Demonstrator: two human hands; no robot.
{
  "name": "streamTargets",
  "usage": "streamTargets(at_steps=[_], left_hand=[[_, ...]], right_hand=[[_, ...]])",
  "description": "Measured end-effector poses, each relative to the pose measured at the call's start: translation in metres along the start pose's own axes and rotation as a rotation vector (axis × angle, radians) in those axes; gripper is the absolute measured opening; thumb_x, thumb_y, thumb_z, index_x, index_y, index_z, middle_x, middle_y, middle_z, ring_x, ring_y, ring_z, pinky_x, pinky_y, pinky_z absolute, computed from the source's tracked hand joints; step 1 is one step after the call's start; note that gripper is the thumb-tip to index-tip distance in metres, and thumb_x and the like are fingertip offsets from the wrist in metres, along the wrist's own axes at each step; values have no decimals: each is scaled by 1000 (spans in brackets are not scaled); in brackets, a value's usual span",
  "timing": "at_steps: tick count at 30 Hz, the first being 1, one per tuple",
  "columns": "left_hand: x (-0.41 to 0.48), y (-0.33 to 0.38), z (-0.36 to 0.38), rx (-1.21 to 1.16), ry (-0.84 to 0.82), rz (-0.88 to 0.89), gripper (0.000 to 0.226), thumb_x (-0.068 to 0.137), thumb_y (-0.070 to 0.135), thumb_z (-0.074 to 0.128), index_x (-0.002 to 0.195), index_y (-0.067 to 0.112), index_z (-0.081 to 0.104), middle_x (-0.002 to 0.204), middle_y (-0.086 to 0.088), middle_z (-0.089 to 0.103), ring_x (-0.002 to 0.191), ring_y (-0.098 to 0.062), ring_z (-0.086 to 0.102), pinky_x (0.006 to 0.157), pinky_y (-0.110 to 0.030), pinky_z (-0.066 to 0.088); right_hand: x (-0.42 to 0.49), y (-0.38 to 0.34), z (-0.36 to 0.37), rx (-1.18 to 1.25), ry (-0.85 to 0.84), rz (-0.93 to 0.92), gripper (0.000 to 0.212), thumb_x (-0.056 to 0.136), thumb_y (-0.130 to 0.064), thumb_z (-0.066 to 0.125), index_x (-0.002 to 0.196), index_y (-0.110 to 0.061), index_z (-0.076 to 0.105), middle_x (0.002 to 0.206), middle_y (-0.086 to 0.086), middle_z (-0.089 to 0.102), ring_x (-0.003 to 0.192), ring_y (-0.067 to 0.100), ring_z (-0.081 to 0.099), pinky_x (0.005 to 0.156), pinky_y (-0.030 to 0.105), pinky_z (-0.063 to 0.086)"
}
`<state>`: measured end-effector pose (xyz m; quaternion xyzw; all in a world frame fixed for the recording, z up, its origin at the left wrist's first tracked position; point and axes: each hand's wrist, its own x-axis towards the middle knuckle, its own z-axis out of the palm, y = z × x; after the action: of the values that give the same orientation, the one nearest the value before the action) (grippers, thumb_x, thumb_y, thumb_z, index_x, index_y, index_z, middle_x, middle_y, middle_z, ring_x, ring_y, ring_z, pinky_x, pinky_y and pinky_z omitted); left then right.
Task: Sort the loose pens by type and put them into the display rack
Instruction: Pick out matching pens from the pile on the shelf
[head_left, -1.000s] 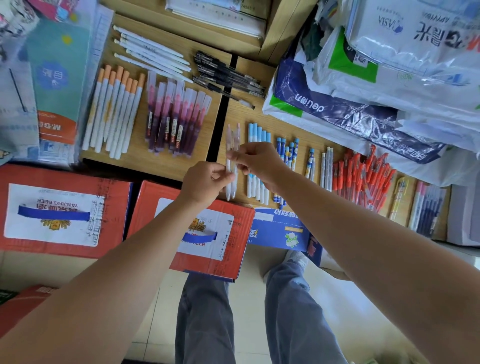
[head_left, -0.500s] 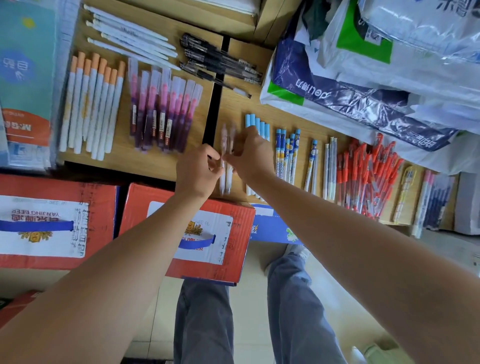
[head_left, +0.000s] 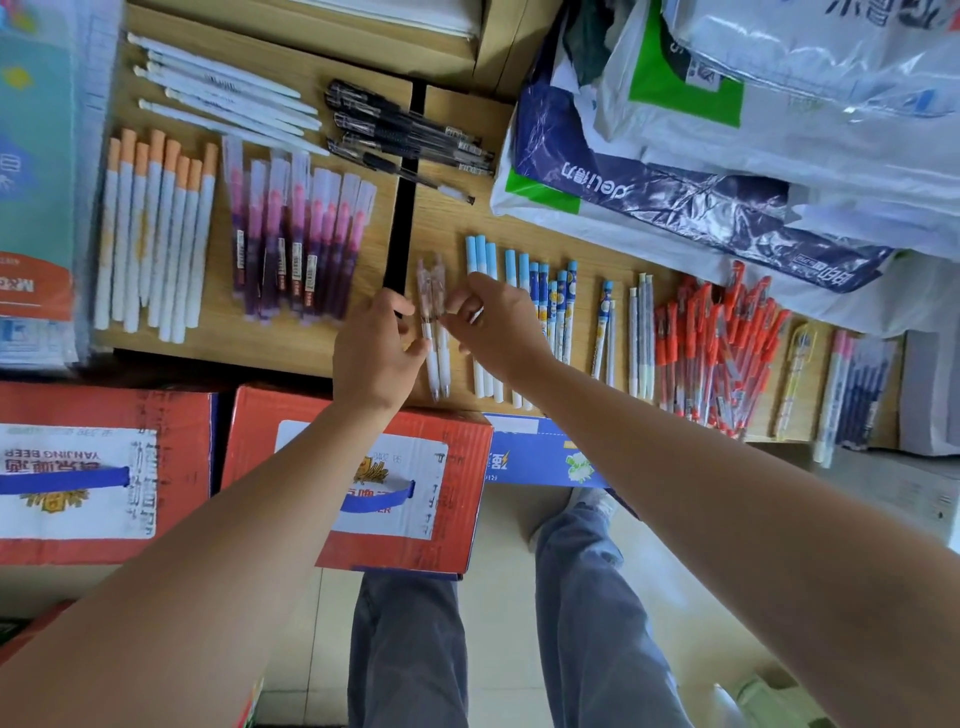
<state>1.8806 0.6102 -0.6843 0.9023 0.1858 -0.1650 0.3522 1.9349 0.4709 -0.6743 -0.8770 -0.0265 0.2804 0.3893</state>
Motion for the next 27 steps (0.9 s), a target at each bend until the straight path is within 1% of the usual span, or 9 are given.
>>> streamTargets(at_steps=[2, 5, 9, 11, 15, 18, 20, 23, 27], left_hand=[[0, -1, 2, 11, -1, -1, 32, 83, 23, 71, 110, 14, 56, 95, -1, 62, 80, -17, 60, 75, -33, 51], [1, 0, 3, 31, 4, -10, 32, 84, 24, 69, 112, 14, 55, 100, -4, 60, 81, -19, 60, 72, -31, 48], [-4, 9, 2, 72, 44, -20, 32, 85, 21, 67, 113, 12, 53, 109, -8, 54, 85, -24, 58, 68, -32, 43], [-7, 16, -1, 80, 93, -3, 29, 86, 18, 65, 112, 12, 53, 111, -10, 51, 85, -24, 55, 64, -33, 42], [-13, 34, -1, 85, 143, 95, 18, 86, 15, 61, 103, 12, 57, 103, -9, 52, 82, -24, 55, 60, -33, 42], [-17, 51, 6, 92, 100, 150, 14, 87, 14, 60, 101, 13, 59, 104, -8, 54, 83, -25, 57, 64, -37, 49], [-18, 60, 13, 131, 45, 180, 17, 88, 16, 60, 104, 16, 59, 105, -8, 53, 86, -24, 57, 65, -36, 48], [-20, 68, 25, 215, -82, 232, 32, 88, 17, 62, 120, 20, 58, 110, -9, 47, 95, -24, 54, 67, -33, 46], [-24, 68, 36, 339, -177, 298, 50, 88, 17, 62, 136, 26, 49, 115, -10, 42, 100, -24, 52, 70, -34, 49]], right_hand=[[-3, 6, -5, 42, 1, -22, 8, 84, -5, 66, 84, -10, 60, 66, -8, 57, 59, 16, 61, 60, 25, 51], [-7, 17, -12, 60, 60, -26, 4, 85, -4, 64, 85, -8, 63, 66, -13, 56, 59, 11, 60, 60, 27, 53], [-13, 31, -25, 31, 107, 14, 2, 87, -9, 64, 88, -11, 65, 70, -13, 57, 61, 4, 56, 60, 19, 47], [-19, 40, -33, 29, 133, 34, 1, 88, -10, 63, 88, -10, 64, 71, -8, 58, 61, 8, 56, 59, 21, 47], [-36, 60, -53, -39, 220, 94, 5, 89, -16, 62, 85, -15, 62, 72, -5, 60, 61, 15, 57, 57, 30, 48], [-45, 68, -60, -105, 241, 90, 4, 89, -17, 63, 86, -16, 63, 69, -2, 63, 58, 15, 59, 51, 28, 49], [-47, 69, -59, -140, 214, 69, 1, 89, -17, 63, 88, -16, 63, 72, -2, 66, 61, 14, 63, 52, 26, 50], [-44, 70, -52, -212, 156, 105, 10, 88, -21, 65, 95, -16, 61, 81, -1, 67, 70, 16, 63, 55, 26, 51], [-39, 74, -46, -237, 168, 118, 15, 85, -22, 69, 94, -16, 59, 82, 0, 68, 71, 18, 64, 59, 34, 57]])
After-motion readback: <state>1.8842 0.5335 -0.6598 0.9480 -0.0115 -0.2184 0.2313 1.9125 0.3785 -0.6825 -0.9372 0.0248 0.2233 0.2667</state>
